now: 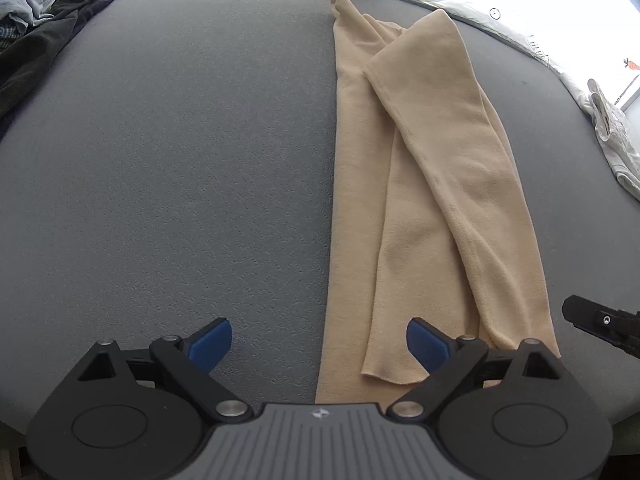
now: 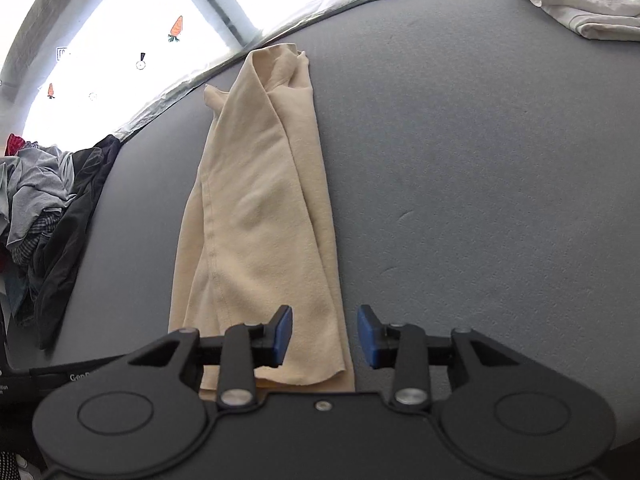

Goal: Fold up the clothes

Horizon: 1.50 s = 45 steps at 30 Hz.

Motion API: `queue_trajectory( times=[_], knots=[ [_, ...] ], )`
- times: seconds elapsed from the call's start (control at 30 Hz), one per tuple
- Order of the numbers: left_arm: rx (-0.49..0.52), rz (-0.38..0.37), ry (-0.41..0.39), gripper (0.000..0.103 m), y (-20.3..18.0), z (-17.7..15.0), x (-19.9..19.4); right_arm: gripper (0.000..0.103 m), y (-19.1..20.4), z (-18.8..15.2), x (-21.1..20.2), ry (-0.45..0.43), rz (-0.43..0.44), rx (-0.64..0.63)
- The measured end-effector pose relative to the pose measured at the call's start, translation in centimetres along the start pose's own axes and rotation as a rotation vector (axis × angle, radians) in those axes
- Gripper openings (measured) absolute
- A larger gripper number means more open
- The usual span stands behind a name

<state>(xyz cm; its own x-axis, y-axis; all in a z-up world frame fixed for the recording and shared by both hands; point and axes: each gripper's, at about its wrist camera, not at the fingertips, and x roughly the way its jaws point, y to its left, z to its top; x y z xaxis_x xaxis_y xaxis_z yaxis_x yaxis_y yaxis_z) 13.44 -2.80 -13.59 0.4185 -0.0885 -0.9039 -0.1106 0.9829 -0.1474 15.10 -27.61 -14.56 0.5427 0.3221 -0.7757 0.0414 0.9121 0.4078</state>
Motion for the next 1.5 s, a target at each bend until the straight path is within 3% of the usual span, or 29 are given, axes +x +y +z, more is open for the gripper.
queue_trajectory(
  times=[0.03,0.07,0.1,0.13,0.27,0.33,0.6,0.83,1.07,1.4,1.5],
  knots=[
    [-0.007,0.004,-0.016,0.087,0.0,0.3,-0.2,0.030,0.1,0.3,-0.1,-0.029,-0.007,-0.018],
    [-0.014,0.001,-0.039,0.081,-0.3,1.0,0.0,0.018,0.4,0.7,-0.1,-0.054,-0.008,-0.043],
    [-0.016,-0.007,-0.059,0.069,-0.4,1.5,-0.1,0.011,0.6,1.1,0.0,-0.070,-0.006,-0.072],
    [-0.016,-0.018,-0.071,0.064,-0.6,1.9,-0.2,0.005,1.0,1.5,0.1,-0.082,-0.005,-0.098],
    [0.008,-0.082,-0.115,0.043,-1.4,3.5,-0.6,0.004,2.9,2.6,1.2,-0.113,0.017,-0.193],
    [0.029,-0.105,-0.131,0.039,-2.3,4.5,-0.5,0.004,3.9,3.2,2.0,-0.112,0.026,-0.232],
    [0.080,-0.184,-0.180,0.038,-4.6,10.9,2.1,0.004,6.4,7.5,6.3,-0.109,0.070,-0.300],
    [0.090,-0.240,-0.151,0.038,-6.0,18.2,7.3,0.005,7.0,13.6,12.9,-0.074,0.111,-0.265],
    [0.070,-0.231,-0.131,0.038,-6.2,23.5,11.5,0.001,6.1,18.7,18.3,-0.036,0.173,-0.191],
    [0.059,-0.223,-0.149,0.042,-6.3,25.5,13.0,0.003,3.7,25.1,22.7,-0.066,0.155,-0.104],
    [0.077,-0.169,-0.180,0.053,-5.9,25.0,11.9,0.023,3.3,25.3,21.2,-0.100,0.151,-0.081]
  ],
)
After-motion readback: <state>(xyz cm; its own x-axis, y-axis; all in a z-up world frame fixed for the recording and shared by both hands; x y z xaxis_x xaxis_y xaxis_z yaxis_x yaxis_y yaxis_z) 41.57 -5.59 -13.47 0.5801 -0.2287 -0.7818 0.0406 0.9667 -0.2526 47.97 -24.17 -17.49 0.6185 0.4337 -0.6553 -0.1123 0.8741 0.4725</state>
